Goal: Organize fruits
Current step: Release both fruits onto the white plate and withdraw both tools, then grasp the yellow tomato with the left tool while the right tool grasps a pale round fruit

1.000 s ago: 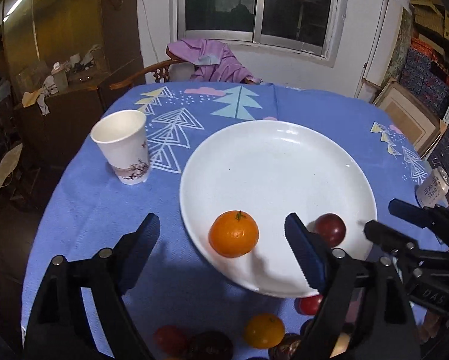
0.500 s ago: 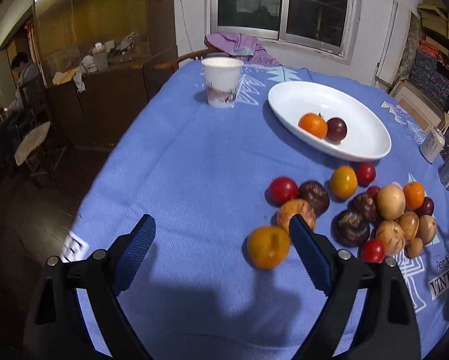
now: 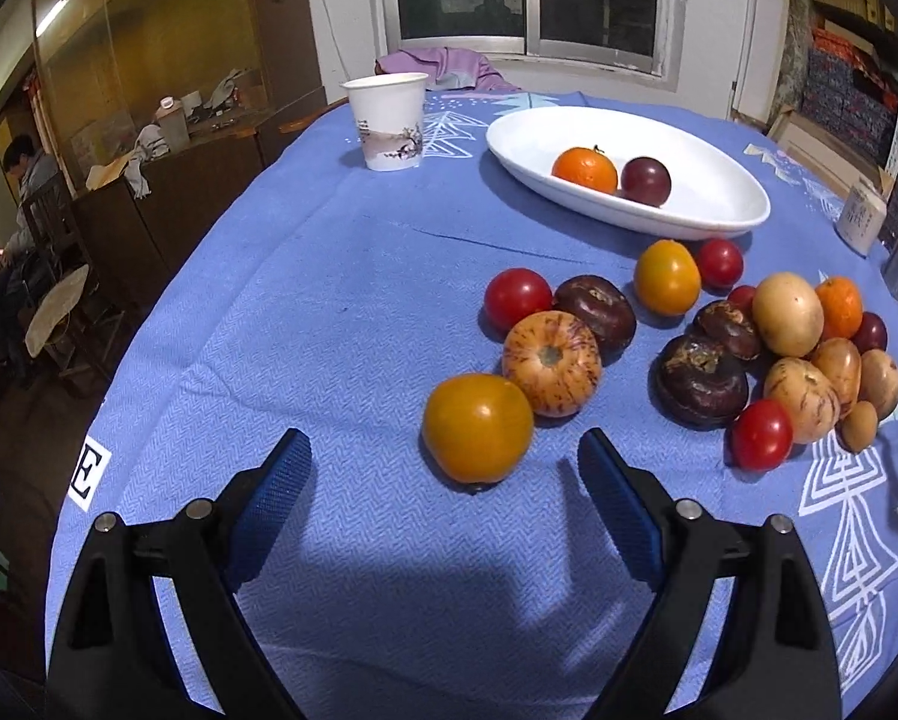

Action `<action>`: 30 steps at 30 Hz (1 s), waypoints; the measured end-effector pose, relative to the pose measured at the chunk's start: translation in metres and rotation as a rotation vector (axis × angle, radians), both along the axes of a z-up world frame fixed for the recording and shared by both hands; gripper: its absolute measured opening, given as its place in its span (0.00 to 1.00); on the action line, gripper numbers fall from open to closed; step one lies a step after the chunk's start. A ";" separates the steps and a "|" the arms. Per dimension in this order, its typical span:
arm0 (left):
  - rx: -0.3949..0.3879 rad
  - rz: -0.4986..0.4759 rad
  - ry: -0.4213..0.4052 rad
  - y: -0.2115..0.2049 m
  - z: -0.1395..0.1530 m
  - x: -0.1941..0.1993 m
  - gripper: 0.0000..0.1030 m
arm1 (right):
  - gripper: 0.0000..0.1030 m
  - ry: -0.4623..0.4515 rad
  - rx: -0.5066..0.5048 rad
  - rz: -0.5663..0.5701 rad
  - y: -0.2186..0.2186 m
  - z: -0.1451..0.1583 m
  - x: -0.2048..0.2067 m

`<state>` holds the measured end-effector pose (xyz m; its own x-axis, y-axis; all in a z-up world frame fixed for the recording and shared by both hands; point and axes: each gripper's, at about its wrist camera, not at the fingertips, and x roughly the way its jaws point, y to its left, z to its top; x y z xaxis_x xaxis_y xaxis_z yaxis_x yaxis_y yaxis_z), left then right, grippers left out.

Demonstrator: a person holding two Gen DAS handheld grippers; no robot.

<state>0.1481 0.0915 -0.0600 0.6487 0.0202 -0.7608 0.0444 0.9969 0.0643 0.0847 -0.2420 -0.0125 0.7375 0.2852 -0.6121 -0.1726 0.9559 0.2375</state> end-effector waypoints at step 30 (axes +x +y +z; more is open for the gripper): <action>-0.190 -0.026 0.037 0.022 -0.007 0.016 0.36 | 0.84 0.060 -0.068 0.070 0.022 -0.013 0.001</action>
<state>0.1644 0.1131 -0.0674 0.6187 -0.1423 -0.7726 0.0693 0.9895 -0.1267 0.0856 -0.2203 -0.0251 0.6787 0.2910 -0.6743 -0.2268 0.9563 0.1844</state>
